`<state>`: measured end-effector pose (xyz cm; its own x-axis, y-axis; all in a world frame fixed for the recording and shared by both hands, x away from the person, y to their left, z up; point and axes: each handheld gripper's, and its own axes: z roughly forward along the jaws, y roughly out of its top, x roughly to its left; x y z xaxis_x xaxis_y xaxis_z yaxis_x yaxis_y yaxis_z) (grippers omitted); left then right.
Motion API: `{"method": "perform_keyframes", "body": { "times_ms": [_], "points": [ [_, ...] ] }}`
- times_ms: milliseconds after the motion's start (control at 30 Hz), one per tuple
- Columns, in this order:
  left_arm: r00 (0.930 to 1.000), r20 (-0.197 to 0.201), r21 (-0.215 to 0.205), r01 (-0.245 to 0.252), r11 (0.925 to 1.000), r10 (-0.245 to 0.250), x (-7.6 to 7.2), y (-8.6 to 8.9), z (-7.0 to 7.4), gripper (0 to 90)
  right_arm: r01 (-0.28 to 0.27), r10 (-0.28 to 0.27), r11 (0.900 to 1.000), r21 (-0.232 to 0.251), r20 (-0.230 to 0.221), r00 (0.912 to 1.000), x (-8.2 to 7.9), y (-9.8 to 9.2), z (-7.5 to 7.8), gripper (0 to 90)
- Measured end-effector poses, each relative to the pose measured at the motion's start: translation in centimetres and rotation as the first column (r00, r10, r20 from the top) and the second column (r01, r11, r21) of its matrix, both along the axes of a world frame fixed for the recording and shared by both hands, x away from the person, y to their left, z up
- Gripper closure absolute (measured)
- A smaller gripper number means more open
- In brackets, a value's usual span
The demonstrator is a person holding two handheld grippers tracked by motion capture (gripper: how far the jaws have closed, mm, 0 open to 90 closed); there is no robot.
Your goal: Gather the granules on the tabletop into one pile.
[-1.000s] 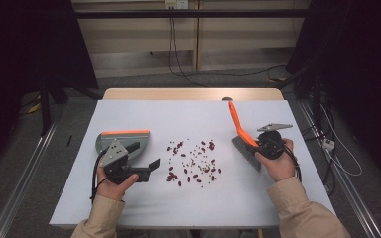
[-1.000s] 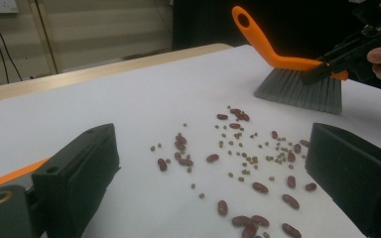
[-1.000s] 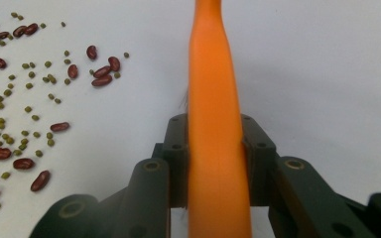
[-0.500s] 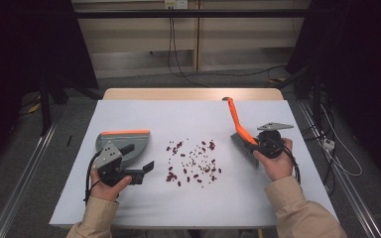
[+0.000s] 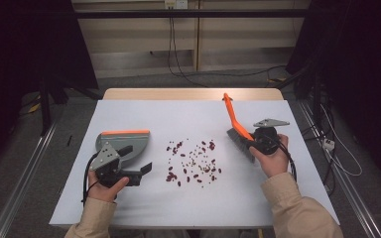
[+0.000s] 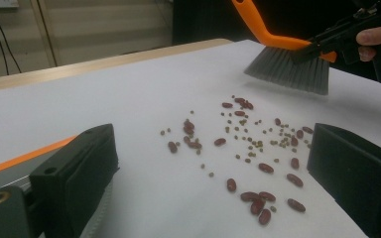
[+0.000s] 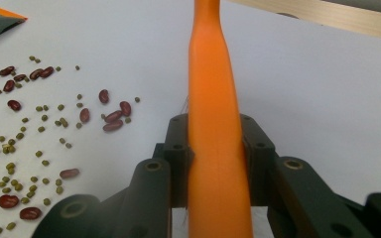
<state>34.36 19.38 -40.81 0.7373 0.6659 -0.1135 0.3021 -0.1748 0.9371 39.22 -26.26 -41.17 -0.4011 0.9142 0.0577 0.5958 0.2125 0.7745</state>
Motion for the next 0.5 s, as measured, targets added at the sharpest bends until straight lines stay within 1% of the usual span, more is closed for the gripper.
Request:
{"method": "perform_keyframes", "body": {
  "times_ms": [167, 233, 333, 500],
  "points": [
    [1.0000, -0.002, 0.004, 0.003, 1.0000, -0.003, 0.0, 0.0, -0.1, 5.4, -0.005, 0.005, 1.000, -0.007, 0.009, 0.9999, 0.7, 0.3, 0.1, 71.4],
    [1.0000, -0.005, 0.003, 0.000, 1.0000, 0.000, -0.1, 0.0, -0.1, 5.4, -0.007, 0.007, 1.000, -0.022, 0.015, 0.9999, 1.1, 0.5, 0.2, 71.3],
    [1.0000, -0.005, 0.007, -0.001, 1.0000, 0.001, -0.1, 0.1, -0.2, 5.4, -0.008, 0.009, 1.000, -0.020, 0.024, 0.9997, 1.6, 0.7, 0.2, 71.4],
    [0.9999, -0.010, 0.007, 0.001, 1.0000, -0.001, 0.0, 0.0, -0.3, 5.5, -0.012, 0.014, 0.999, -0.038, 0.030, 0.9995, 2.6, 1.4, 0.1, 71.4]
  ]
}}
